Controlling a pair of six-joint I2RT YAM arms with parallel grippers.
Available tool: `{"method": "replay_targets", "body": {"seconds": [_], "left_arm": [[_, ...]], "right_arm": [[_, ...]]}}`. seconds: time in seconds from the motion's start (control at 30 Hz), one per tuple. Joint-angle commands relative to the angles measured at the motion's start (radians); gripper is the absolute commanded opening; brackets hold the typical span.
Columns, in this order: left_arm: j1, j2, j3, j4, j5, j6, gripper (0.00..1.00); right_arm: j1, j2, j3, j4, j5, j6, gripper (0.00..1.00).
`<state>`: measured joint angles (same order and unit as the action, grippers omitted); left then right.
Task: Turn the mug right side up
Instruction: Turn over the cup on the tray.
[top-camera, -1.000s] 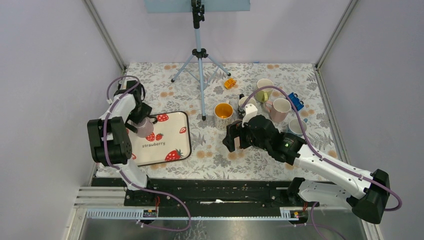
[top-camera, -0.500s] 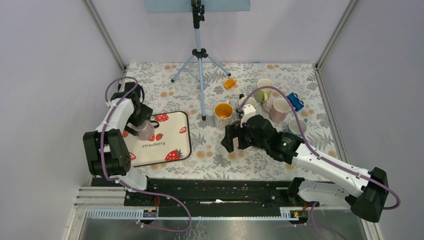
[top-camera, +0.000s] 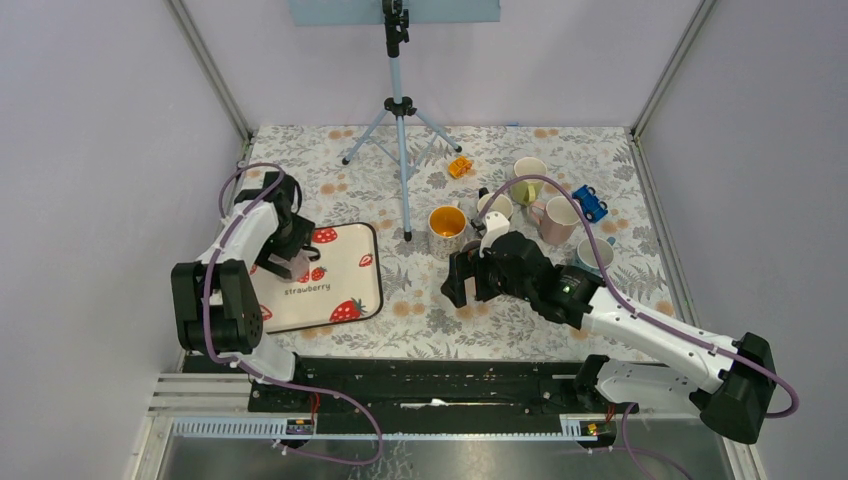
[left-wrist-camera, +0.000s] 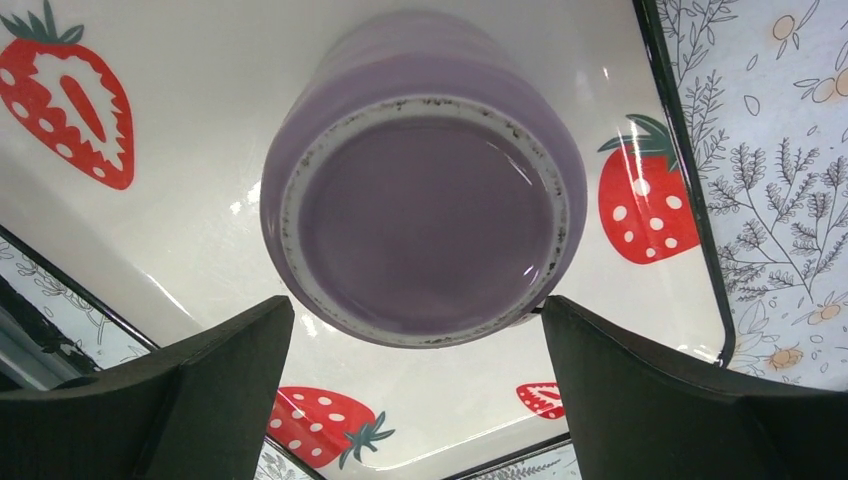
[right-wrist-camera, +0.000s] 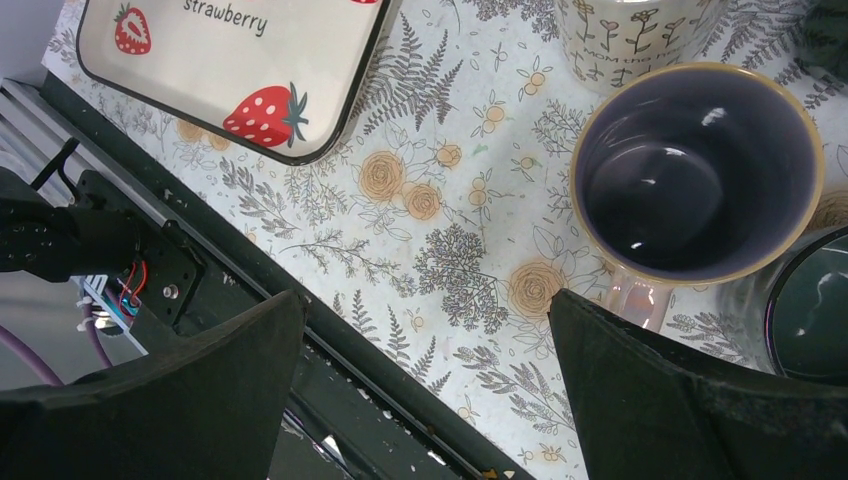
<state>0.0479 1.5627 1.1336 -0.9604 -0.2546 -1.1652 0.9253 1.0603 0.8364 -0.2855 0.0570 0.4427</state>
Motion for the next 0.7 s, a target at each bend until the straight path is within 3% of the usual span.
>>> {"method": "replay_targets", "body": {"seconds": [0.0, 0.23, 0.37, 0.67], "left_arm": [[-0.006, -0.022, -0.018, -0.017, -0.083, -0.023, 0.99], [-0.006, -0.058, -0.075, -0.02, -0.132, -0.014, 0.91], [-0.006, -0.077, -0.098, -0.016, -0.119, -0.026, 0.76], [-0.006, -0.061, -0.099, 0.011, -0.074, -0.014, 0.54]], "right_arm": [[-0.01, -0.011, -0.009, 0.033, -0.025, 0.014, 1.0], [-0.009, -0.025, -0.02, 0.027, -0.015, 0.021, 1.0], [-0.01, -0.027, -0.021, 0.027, -0.015, 0.022, 1.0], [-0.009, -0.022, -0.023, 0.029, -0.016, 0.019, 1.0]]}}
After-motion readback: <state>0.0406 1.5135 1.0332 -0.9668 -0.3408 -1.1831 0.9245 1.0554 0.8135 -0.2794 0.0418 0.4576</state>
